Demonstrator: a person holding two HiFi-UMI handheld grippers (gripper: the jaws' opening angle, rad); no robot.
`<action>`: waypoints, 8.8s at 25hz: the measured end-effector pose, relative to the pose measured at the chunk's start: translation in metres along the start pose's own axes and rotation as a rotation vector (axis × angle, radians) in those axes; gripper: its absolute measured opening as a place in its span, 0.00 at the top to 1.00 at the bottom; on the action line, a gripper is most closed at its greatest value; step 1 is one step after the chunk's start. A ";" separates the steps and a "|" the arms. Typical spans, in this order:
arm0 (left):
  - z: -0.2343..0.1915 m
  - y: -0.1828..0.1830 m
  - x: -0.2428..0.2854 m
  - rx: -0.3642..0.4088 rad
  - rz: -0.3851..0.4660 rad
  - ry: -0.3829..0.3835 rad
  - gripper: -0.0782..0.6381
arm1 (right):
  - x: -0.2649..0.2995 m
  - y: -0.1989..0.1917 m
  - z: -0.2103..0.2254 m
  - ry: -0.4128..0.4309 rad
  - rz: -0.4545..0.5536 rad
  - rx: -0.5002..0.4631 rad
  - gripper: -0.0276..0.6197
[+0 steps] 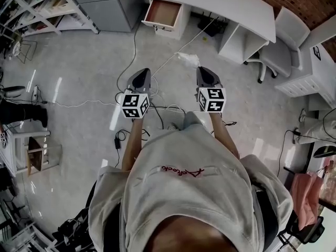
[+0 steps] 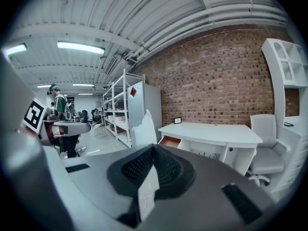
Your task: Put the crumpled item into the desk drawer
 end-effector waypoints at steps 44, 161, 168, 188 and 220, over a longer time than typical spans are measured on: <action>-0.112 0.058 0.348 -0.007 -0.042 0.073 0.88 | 0.326 0.079 0.194 0.128 -0.041 0.017 0.94; -0.303 -0.147 0.516 -0.324 -0.420 0.123 0.88 | 0.637 -0.063 0.180 0.333 -0.527 -0.020 0.94; -0.299 -0.159 0.522 -0.345 -0.414 0.115 0.88 | 0.631 -0.081 0.183 0.321 -0.561 -0.025 0.94; -0.301 -0.203 0.517 -0.366 -0.394 0.124 0.88 | 0.769 -0.125 0.156 0.347 -0.529 -0.004 0.94; -0.307 -0.232 0.512 -0.405 -0.416 0.164 0.88 | 0.898 -0.212 0.140 0.297 -0.758 -0.109 0.94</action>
Point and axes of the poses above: the fingertips, and each gripper's own axes: x forward along the fingers, z to its right, y out of its top, the point moved 8 cm from there along -x, backward along the fingers, and after that the axes turned 1 degree about -y, right-handed, at the moved point
